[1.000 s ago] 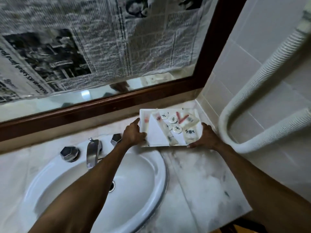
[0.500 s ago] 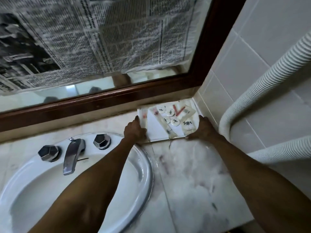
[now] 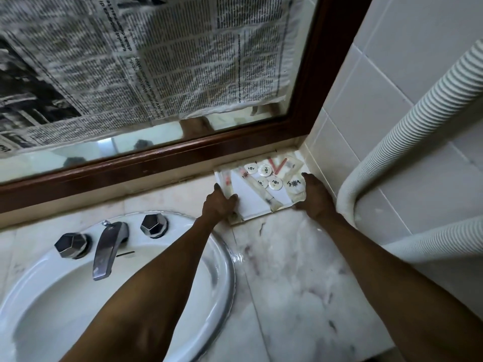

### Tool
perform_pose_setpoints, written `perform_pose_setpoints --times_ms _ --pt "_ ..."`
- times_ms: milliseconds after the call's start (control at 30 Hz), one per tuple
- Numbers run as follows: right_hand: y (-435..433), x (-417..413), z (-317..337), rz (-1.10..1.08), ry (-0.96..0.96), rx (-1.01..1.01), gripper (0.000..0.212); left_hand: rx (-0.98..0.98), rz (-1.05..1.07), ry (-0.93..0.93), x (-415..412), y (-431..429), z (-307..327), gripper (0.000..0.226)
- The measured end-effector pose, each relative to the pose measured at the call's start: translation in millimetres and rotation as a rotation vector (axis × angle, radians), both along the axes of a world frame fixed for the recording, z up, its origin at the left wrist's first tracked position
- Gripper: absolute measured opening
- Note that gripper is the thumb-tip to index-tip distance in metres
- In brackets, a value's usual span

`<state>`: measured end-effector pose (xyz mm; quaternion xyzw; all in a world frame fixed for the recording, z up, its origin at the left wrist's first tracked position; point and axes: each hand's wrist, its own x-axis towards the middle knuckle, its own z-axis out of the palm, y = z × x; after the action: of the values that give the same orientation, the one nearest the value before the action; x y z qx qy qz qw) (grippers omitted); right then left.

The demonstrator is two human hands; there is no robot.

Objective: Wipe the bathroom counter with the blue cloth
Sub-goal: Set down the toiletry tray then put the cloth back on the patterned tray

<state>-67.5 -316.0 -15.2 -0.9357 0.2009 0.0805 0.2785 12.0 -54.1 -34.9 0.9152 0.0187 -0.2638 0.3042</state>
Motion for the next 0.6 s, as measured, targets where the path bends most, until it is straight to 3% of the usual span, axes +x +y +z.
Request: perform_pose_setpoints --times_ms 100,200,333,467,600 --pt "4 -1 -1 0.007 -0.018 -0.063 0.102 0.019 -0.036 0.064 2 5 10 0.075" --pt "17 1 2 -0.015 -0.014 -0.09 0.089 0.138 -0.087 -0.014 -2 18 32 0.083" --pt "55 10 15 -0.085 -0.111 0.065 0.068 0.115 -0.083 -0.194 -14 65 67 0.067" --pt "125 22 40 0.066 -0.227 0.237 0.035 -0.057 -0.112 -0.255 -41 147 93 0.045" --pt "229 31 62 0.237 -0.281 0.305 0.021 -0.048 -0.071 -0.306 -78 242 106 0.04"
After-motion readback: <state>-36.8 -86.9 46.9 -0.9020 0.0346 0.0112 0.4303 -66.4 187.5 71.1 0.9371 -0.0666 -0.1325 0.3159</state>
